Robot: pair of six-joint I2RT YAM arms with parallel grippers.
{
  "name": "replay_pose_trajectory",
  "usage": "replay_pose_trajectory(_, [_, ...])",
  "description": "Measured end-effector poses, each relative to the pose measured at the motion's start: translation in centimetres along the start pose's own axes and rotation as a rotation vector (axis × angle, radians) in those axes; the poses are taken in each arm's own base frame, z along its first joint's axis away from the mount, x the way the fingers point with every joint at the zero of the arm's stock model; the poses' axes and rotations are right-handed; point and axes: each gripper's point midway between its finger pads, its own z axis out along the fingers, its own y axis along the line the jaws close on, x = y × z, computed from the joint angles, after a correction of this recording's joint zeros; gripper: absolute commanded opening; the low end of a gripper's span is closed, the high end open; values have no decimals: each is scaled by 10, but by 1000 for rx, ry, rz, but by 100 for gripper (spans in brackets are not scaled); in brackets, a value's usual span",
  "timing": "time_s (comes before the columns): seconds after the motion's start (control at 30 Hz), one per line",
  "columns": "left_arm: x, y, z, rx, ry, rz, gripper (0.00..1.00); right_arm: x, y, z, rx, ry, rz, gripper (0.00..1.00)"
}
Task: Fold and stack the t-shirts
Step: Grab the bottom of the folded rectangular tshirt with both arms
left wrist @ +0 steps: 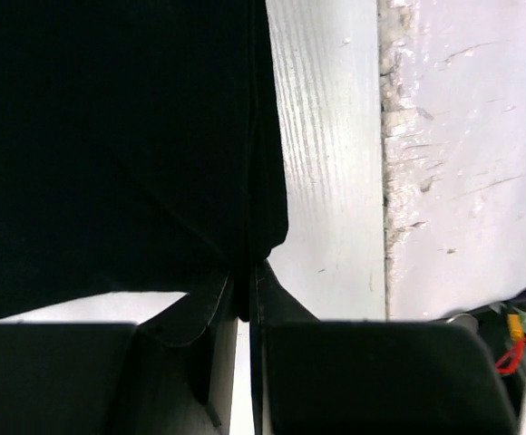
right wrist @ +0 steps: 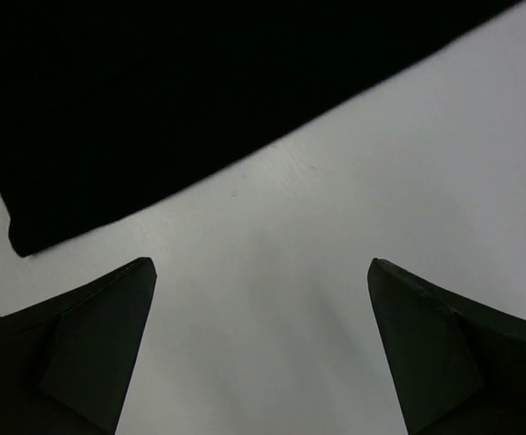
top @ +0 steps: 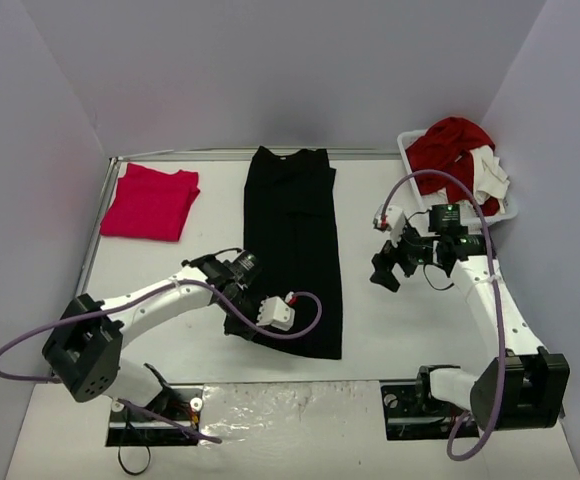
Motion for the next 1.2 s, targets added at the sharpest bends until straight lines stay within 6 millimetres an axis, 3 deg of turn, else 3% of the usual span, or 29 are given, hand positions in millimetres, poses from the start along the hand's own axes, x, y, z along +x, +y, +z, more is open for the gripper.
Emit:
replay_pose_trajectory(0.2, [2,6,0,117,-60,-124,2,-14,66,16,-232,-7,-254,98])
replay_pose_trajectory(0.43, [-3,21,-8,240,-158,-254,2,-3,122,34,-428,46,-383,83])
replay_pose_trajectory(0.53, [-4,24,-13,309,-205,-299,2,12,139,38,-477,102,-412,70])
replay_pose_trajectory(0.67, [-4,26,-15,389,-252,-351,2,25,150,49,-513,176,-449,70])
replay_pose_trajectory(1.03, [-7,22,-19,451,-280,-388,2,67,195,74,-642,409,-571,51])
replay_pose_trajectory(1.2, [-7,23,-19,448,-278,-398,2,77,210,85,-686,477,-632,50])
